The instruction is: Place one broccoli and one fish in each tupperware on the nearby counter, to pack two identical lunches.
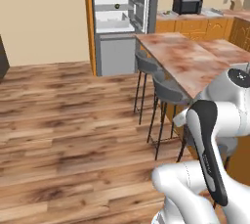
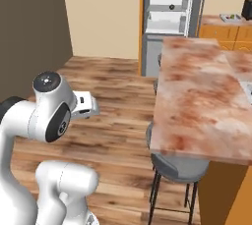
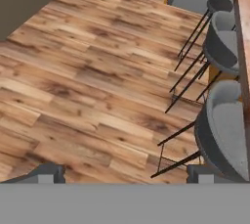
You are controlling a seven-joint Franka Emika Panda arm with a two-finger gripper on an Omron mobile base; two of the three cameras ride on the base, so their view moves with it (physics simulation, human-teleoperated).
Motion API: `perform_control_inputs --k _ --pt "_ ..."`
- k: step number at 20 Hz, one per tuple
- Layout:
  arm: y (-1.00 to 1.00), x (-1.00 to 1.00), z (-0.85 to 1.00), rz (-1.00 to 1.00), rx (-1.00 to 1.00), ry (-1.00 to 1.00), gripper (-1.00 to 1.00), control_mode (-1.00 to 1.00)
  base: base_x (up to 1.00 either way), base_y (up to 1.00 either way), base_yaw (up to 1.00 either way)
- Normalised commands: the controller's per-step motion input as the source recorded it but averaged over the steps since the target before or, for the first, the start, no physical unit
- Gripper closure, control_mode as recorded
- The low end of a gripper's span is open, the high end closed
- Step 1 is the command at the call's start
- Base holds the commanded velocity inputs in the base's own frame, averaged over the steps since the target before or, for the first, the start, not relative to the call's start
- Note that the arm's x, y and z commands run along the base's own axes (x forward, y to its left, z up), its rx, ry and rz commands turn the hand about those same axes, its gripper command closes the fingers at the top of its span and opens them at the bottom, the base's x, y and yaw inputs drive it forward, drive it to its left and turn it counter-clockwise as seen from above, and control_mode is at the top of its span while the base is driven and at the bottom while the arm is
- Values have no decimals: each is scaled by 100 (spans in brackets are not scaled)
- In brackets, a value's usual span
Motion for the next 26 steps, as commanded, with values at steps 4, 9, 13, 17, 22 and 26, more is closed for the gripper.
perform_control_inputs --k 4,9,13,17,22,26 --pt "0 0 0 0 0 0 -100 100 100 11 0" --pt "0 0 0 0 0 0 -100 100 100 0 0" --pt "0 0 0 0 0 0 -100 100 100 14 0" --pt "0 0 0 0 0 0 -100 100 100 25 0" --pt "0 0 0 0 0 0 -100 100 100 13 0" --pt "0 0 0 0 0 0 -100 100 100 11 0"
